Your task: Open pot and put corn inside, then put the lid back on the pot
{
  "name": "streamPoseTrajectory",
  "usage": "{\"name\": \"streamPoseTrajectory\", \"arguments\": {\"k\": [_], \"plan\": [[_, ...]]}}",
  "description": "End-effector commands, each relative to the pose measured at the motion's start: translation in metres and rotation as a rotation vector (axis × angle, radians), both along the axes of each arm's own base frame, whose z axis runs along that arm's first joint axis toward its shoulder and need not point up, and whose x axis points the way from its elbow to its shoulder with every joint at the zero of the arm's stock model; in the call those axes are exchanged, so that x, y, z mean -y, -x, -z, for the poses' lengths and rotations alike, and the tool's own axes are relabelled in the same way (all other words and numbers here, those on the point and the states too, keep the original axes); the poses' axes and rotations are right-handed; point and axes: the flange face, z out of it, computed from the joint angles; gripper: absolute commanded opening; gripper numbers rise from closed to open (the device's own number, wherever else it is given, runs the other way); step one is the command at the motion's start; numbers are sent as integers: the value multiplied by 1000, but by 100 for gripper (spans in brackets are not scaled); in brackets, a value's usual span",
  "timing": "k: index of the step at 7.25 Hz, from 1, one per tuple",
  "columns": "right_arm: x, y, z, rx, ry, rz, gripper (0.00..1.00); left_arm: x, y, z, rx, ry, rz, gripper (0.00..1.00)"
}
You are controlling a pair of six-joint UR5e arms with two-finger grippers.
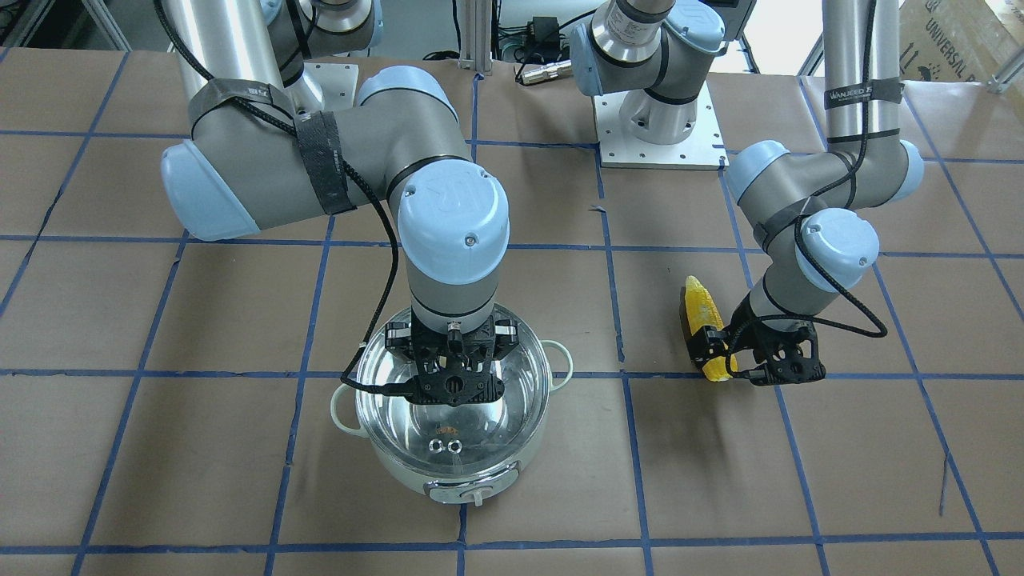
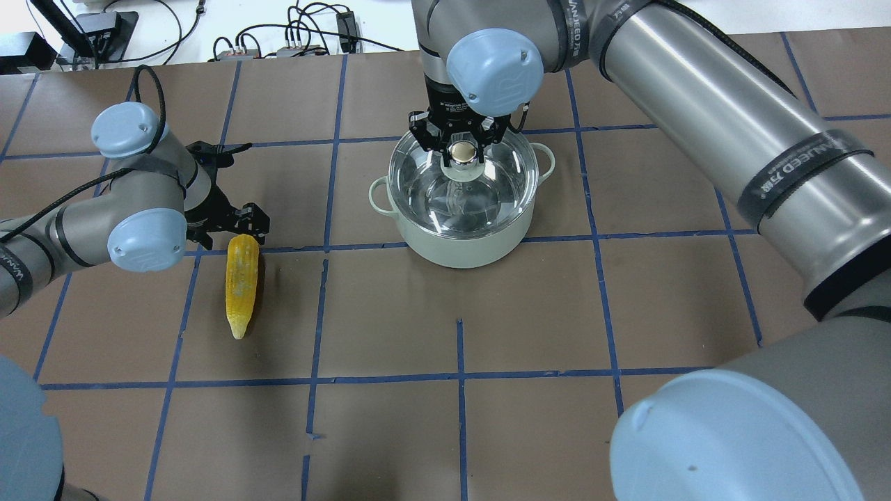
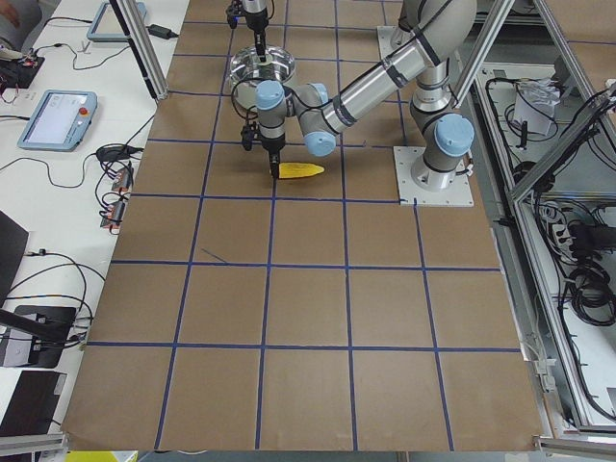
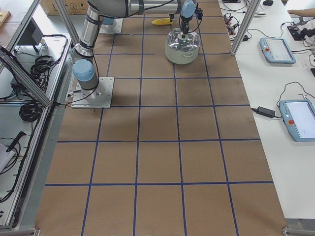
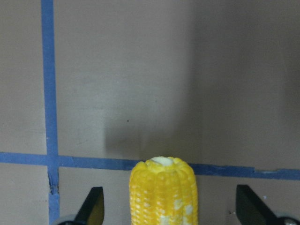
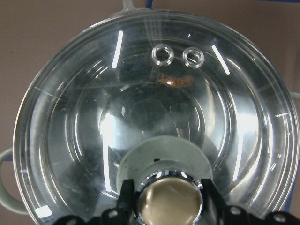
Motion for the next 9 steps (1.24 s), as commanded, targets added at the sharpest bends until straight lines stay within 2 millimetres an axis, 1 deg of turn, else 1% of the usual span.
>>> {"name": "streamPoseTrajectory", "arguments": {"k": [1, 2, 3, 4, 5, 6, 7, 8, 9], "plan": [[2, 1, -4, 4, 8, 4, 32, -5, -2, 3, 0, -6, -19, 100], [2, 1, -11, 6, 19, 7, 23, -9, 0, 7, -4, -15, -32, 100], [-2, 1, -26, 27, 24, 10, 20, -12, 1, 8, -1, -18, -45, 100], [-7, 7, -51, 30, 34, 11, 20, -17, 2, 12, -3, -30, -47, 100], [-4, 28, -72, 22, 34, 20, 19, -20, 3, 16, -5, -39, -48, 100], [7, 71, -87, 17, 10, 8, 17, -19, 2, 15, 0, -20, -50, 92], [19, 119, -100, 21, 15, 22, 17, -18, 2, 15, 1, -14, -50, 72], [26, 159, -106, 17, 5, 7, 16, -19, 4, 15, 0, -13, -65, 47], [30, 201, -122, 20, 25, 12, 16, -19, 10, 15, -3, -13, -108, 32]]}}
